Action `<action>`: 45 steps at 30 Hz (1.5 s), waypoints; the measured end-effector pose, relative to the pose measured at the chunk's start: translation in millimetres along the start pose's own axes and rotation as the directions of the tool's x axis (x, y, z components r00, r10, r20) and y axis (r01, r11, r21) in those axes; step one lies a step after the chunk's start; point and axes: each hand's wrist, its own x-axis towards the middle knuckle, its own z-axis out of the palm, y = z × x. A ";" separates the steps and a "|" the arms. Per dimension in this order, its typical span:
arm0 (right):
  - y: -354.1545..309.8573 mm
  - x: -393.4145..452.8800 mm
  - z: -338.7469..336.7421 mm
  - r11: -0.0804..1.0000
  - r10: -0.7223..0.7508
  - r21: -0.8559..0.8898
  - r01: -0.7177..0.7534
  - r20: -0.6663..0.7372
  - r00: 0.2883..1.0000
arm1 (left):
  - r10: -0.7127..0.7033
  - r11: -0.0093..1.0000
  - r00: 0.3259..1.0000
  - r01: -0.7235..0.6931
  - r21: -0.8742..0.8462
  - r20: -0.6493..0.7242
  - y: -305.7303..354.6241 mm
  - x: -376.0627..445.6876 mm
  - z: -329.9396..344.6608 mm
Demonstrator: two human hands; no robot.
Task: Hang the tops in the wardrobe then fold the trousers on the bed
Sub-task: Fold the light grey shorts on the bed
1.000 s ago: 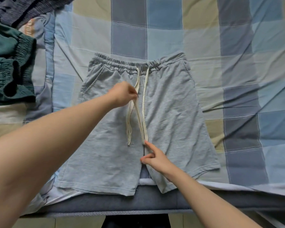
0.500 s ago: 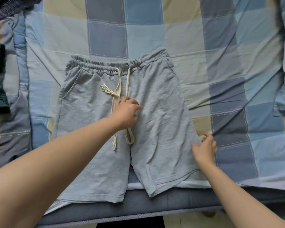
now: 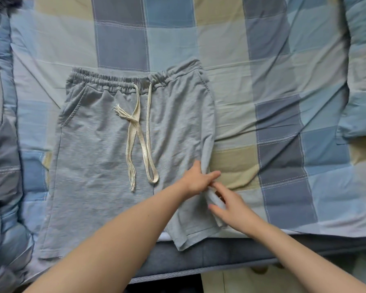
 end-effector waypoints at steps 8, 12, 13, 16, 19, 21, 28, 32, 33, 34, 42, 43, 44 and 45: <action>-52.5 104.7 -81.4 0.906 0.284 0.397 -0.149 -0.307 0.908 | 0.090 0.993 0.990 -0.081 0.085 -0.107 -16.6 -14.8 -11.9; -74.3 198.7 -97.4 0.889 0.335 0.423 -0.177 -0.337 0.880 | 0.150 0.984 0.986 -0.142 0.111 -0.066 -28.9 -22.6 -20.9; -79.6 214.9 -98.6 0.906 0.328 0.381 -0.186 -0.352 0.877 | 0.157 0.982 0.986 -0.150 0.112 -0.055 -33.3 -23.7 -22.3; -99.7 238.9 -95.8 0.933 0.295 0.320 -0.164 -0.424 0.856 | 0.176 0.982 0.984 -0.174 0.073 -0.024 -45.7 -26.8 -31.0; -116.5 248.3 -92.2 0.900 0.358 0.405 -0.162 -0.472 0.805 | 0.163 0.987 0.986 -0.162 0.007 -0.028 -61.2 -39.5 -42.7; -133.1 250.9 -84.4 0.887 0.356 0.443 -0.131 -0.477 0.804 | 0.161 0.986 0.986 -0.163 -0.035 -0.048 -76.2 -53.9 -55.7; -213.7 241.7 -29.3 0.896 0.208 0.444 0.027 -0.472 0.856 | 0.060 0.994 0.994 -0.069 -0.089 -0.092 -151.7 -115.7 -109.8; -263.8 245.3 16.9 0.950 0.099 0.309 0.054 -0.460 0.882 | -0.090 0.994 0.977 0.077 -0.075 -0.191 -200.4 -151.0 -150.1; -272.4 248.0 27.5 0.956 0.083 0.288 0.051 -0.436 0.896 | -0.120 0.992 0.971 0.108 -0.068 -0.207 -210.9 -157.1 -158.1; -283.4 249.9 40.5 0.963 0.063 0.264 0.053 -0.412 0.909 | -0.144 0.989 0.965 0.132 -0.068 -0.218 -223.9 -163.4 -167.5; -339.0 280.7 113.5 0.999 -0.038 -0.016 0.034 -0.371 0.928 | -0.269 0.958 0.911 0.286 0.007 -0.311 -298.8 -186.8 -211.6; -343.2 287.2 120.2 0.998 -0.051 -0.049 0.035 -0.387 0.921 | -0.267 0.958 0.903 0.286 0.007 -0.336 -303.5 -188.2 -216.3; -346.0 289.4 123.7 0.995 -0.064 -0.090 0.030 -0.405 0.912 | -0.271 0.955 0.892 0.297 0.018 -0.361 -304.7 -190.1 -218.7; -348.8 291.1 127.0 0.991 -0.077 -0.129 0.023 -0.429 0.900 | -0.258 0.955 0.883 0.294 0.032 -0.391 -307.1 -190.4 -221.1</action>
